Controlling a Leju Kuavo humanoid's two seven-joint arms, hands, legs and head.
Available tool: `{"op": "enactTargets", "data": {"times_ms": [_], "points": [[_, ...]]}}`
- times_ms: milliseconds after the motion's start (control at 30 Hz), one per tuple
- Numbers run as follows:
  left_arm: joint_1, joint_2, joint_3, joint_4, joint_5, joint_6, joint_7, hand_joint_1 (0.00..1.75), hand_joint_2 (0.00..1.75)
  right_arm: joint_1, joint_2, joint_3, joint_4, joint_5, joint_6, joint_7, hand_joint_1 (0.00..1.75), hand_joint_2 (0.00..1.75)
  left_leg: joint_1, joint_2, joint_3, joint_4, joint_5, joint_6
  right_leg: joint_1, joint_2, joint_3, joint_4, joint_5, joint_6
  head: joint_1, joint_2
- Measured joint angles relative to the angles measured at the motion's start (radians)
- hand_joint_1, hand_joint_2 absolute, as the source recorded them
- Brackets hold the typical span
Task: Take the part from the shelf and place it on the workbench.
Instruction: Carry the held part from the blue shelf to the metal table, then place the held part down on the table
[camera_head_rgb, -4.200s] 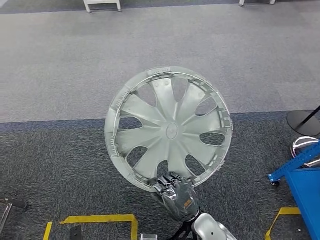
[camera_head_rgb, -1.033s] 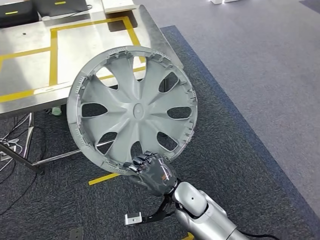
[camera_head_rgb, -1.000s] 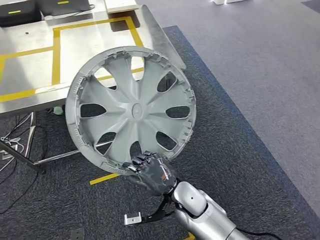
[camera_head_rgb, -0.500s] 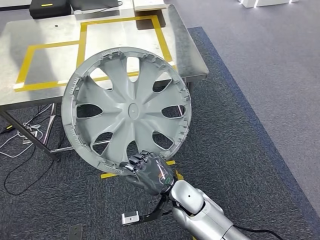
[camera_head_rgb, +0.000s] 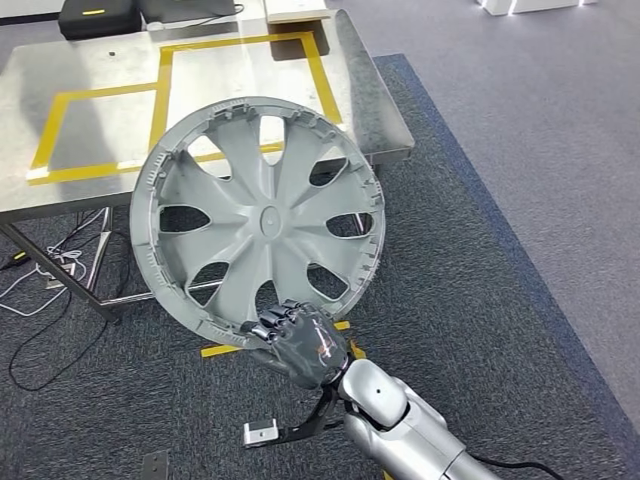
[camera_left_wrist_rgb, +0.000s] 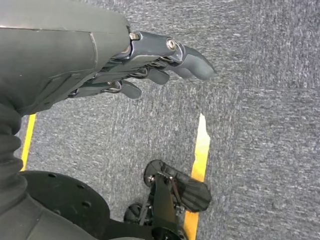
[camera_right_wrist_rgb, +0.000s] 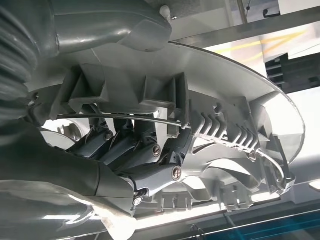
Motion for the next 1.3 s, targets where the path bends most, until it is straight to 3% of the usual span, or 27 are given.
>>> {"op": "enactTargets", "data": {"times_ms": [100, 167, 267, 300, 333, 400, 433, 500, 567, 633, 667, 733, 800, 833, 867, 933, 967, 1067, 1133, 1167, 1267, 1300], "points": [[0.002, -0.002, 0.001, 0.000, 0.001, 0.002, 0.000, 0.00, 1.75, 0.001, 0.002, -0.001, 0.000, 0.001, -0.001, 0.002, 1.75, 1.75, 0.002, 0.001, 0.020, -0.030, 0.004, 0.019, -0.002, -0.003, 0.006, -0.013, 0.000, 0.012, 0.001, 0.000], [0.004, -0.003, 0.001, 0.000, 0.002, 0.003, 0.000, 0.00, 1.75, 0.001, 0.003, -0.002, 0.000, 0.001, -0.004, 0.002, 1.75, 1.75, 0.009, 0.002, 0.046, -0.065, 0.014, 0.027, -0.002, -0.007, -0.016, 0.034, -0.027, 0.020, 0.008, 0.000], [0.008, -0.003, 0.001, 0.000, 0.004, 0.003, 0.000, 0.00, 1.75, 0.004, 0.002, -0.004, 0.002, 0.004, -0.008, 0.002, 1.75, 1.75, 0.011, 0.004, 0.055, -0.070, 0.010, 0.026, -0.012, -0.010, -0.108, 0.199, -0.092, 0.033, 0.013, 0.000], [0.010, -0.003, 0.001, 0.000, 0.004, 0.003, 0.000, 0.00, 1.75, 0.007, 0.002, -0.004, 0.003, 0.006, -0.008, 0.002, 1.75, 1.75, 0.013, 0.005, 0.057, -0.066, 0.006, 0.022, -0.017, -0.010, -0.126, 0.222, -0.090, 0.039, 0.013, 0.000], [0.011, -0.003, 0.001, 0.000, 0.002, 0.003, 0.000, 0.00, 1.75, 0.009, 0.002, -0.004, 0.004, 0.007, -0.008, 0.002, 1.75, 1.75, 0.016, 0.004, 0.058, -0.061, 0.000, 0.017, -0.022, -0.011, -0.123, 0.208, -0.070, 0.046, 0.013, 0.000], [0.013, -0.004, 0.002, 0.000, -0.003, 0.003, 0.001, 0.00, 1.75, 0.009, 0.002, -0.005, 0.007, 0.010, -0.008, 0.003, 1.75, 1.75, 0.026, 0.001, 0.059, -0.041, -0.019, 0.000, -0.034, -0.010, -0.072, 0.100, -0.010, 0.063, 0.014, 0.000], [0.012, -0.004, 0.002, 0.000, -0.005, 0.004, 0.001, 0.00, 1.75, 0.008, 0.002, -0.005, 0.008, 0.012, -0.008, 0.004, 1.75, 1.75, 0.028, 0.000, 0.056, -0.026, -0.032, -0.010, -0.037, -0.005, -0.044, 0.050, 0.006, 0.065, 0.017, 0.000], [0.011, -0.004, 0.002, 0.000, -0.008, 0.004, 0.002, 0.00, 1.75, 0.006, 0.003, -0.006, 0.011, 0.014, -0.009, 0.006, 1.75, 1.75, 0.028, -0.002, 0.053, -0.007, -0.049, -0.026, -0.037, 0.003, -0.017, 0.015, 0.000, 0.051, 0.019, 0.000], [0.011, -0.004, 0.001, 0.000, -0.011, 0.004, 0.002, 0.00, 1.75, 0.005, 0.004, -0.007, 0.014, 0.014, -0.011, 0.008, 1.75, 1.75, 0.029, -0.002, 0.058, -0.005, -0.056, -0.033, -0.033, 0.004, -0.012, 0.022, -0.009, 0.028, 0.017, 0.000], [0.008, -0.003, -0.001, 0.000, -0.018, 0.004, 0.002, 0.00, 1.75, 0.004, 0.006, -0.009, 0.016, 0.014, -0.014, 0.011, 1.75, 1.75, 0.030, 0.016, 0.054, 0.020, -0.068, -0.038, -0.033, 0.000, 0.000, 0.022, -0.018, 0.013, 0.014, 0.000], [0.004, -0.003, -0.002, 0.000, -0.022, 0.005, 0.002, 0.00, 1.75, 0.004, 0.006, -0.010, 0.017, 0.015, -0.016, 0.012, 1.75, 1.75, 0.030, 0.028, 0.035, 0.060, -0.081, -0.040, -0.033, -0.003, 0.010, 0.022, -0.024, 0.005, 0.012, 0.000], [0.000, -0.003, -0.008, 0.000, -0.032, 0.007, 0.007, 0.00, 1.75, 0.006, 0.007, -0.015, 0.021, 0.018, -0.025, 0.015, 1.75, 1.75, 0.028, 0.042, -0.041, 0.192, -0.116, -0.041, -0.029, -0.011, 0.028, 0.022, -0.040, -0.005, 0.009, 0.000], [0.001, -0.003, -0.013, 0.000, -0.037, 0.011, 0.014, 0.00, 1.75, 0.013, 0.007, -0.019, 0.024, 0.021, -0.033, 0.016, 1.75, 1.75, 0.026, 0.043, -0.113, 0.288, -0.121, -0.037, -0.025, -0.014, 0.050, 0.021, -0.060, -0.007, 0.009, 0.000], [0.002, -0.003, -0.016, 0.000, -0.039, 0.013, 0.017, 0.00, 1.75, 0.018, 0.007, -0.022, 0.024, 0.022, -0.035, 0.016, 1.75, 1.75, 0.023, 0.043, -0.127, 0.286, -0.093, -0.031, -0.024, -0.015, 0.064, 0.021, -0.071, -0.007, 0.009, 0.000], [0.003, -0.002, -0.017, 0.000, -0.041, 0.014, 0.019, 0.00, 1.75, 0.022, 0.007, -0.025, 0.024, 0.023, -0.035, 0.016, 1.75, 1.75, 0.020, 0.043, -0.123, 0.245, -0.047, -0.024, -0.023, -0.015, 0.080, 0.021, -0.082, -0.006, 0.009, 0.000], [0.003, -0.002, -0.019, 0.000, -0.044, 0.016, 0.020, 0.00, 1.75, 0.030, 0.007, -0.030, 0.024, 0.024, -0.036, 0.016, 1.75, 1.75, 0.008, 0.045, -0.091, 0.133, 0.038, -0.007, -0.021, -0.017, 0.108, 0.015, -0.104, -0.003, 0.009, 0.000], [0.003, -0.001, -0.020, 0.000, -0.045, 0.017, 0.020, 0.00, 1.75, 0.033, 0.006, -0.033, 0.023, 0.024, -0.038, 0.016, 1.75, 1.75, 0.001, 0.047, -0.073, 0.090, 0.053, 0.002, -0.021, -0.018, 0.117, 0.007, -0.111, 0.001, 0.008, 0.000], [0.000, 0.000, -0.021, 0.000, -0.045, 0.019, 0.021, 0.00, 1.75, 0.037, 0.006, -0.042, 0.021, 0.025, -0.044, 0.017, 1.75, 1.75, -0.007, 0.051, -0.037, 0.025, 0.022, 0.017, -0.019, -0.023, 0.133, -0.011, -0.106, 0.019, 0.006, 0.000], [0.001, 0.000, -0.022, 0.000, -0.045, 0.020, 0.021, 0.00, 1.75, 0.038, 0.005, -0.047, 0.018, 0.025, -0.045, 0.017, 1.75, 1.75, -0.002, 0.048, -0.012, -0.005, 0.007, 0.022, -0.018, -0.025, 0.117, 0.027, -0.094, 0.028, 0.008, 0.000], [0.002, -0.001, -0.022, 0.000, -0.045, 0.021, 0.021, 0.00, 1.75, 0.038, 0.005, -0.048, 0.017, 0.026, -0.045, 0.016, 1.75, 1.75, -0.001, 0.045, 0.001, -0.014, 0.003, 0.025, -0.018, -0.024, 0.090, 0.069, -0.097, 0.029, 0.009, -0.001], [0.003, -0.002, -0.022, 0.000, -0.046, 0.020, 0.021, 0.00, 1.75, 0.042, 0.001, -0.050, 0.016, 0.027, -0.046, 0.015, 1.75, 1.75, -0.003, 0.041, 0.031, -0.022, -0.020, 0.032, -0.011, -0.020, -0.037, 0.227, -0.159, 0.025, 0.013, -0.001], [0.004, -0.002, -0.022, 0.000, -0.046, 0.020, 0.021, 0.00, 1.75, 0.045, -0.001, -0.050, 0.017, 0.027, -0.046, 0.015, 1.75, 1.75, -0.005, 0.040, 0.044, -0.021, -0.031, 0.033, -0.008, -0.019, -0.072, 0.253, -0.176, 0.024, 0.014, -0.001]]}}
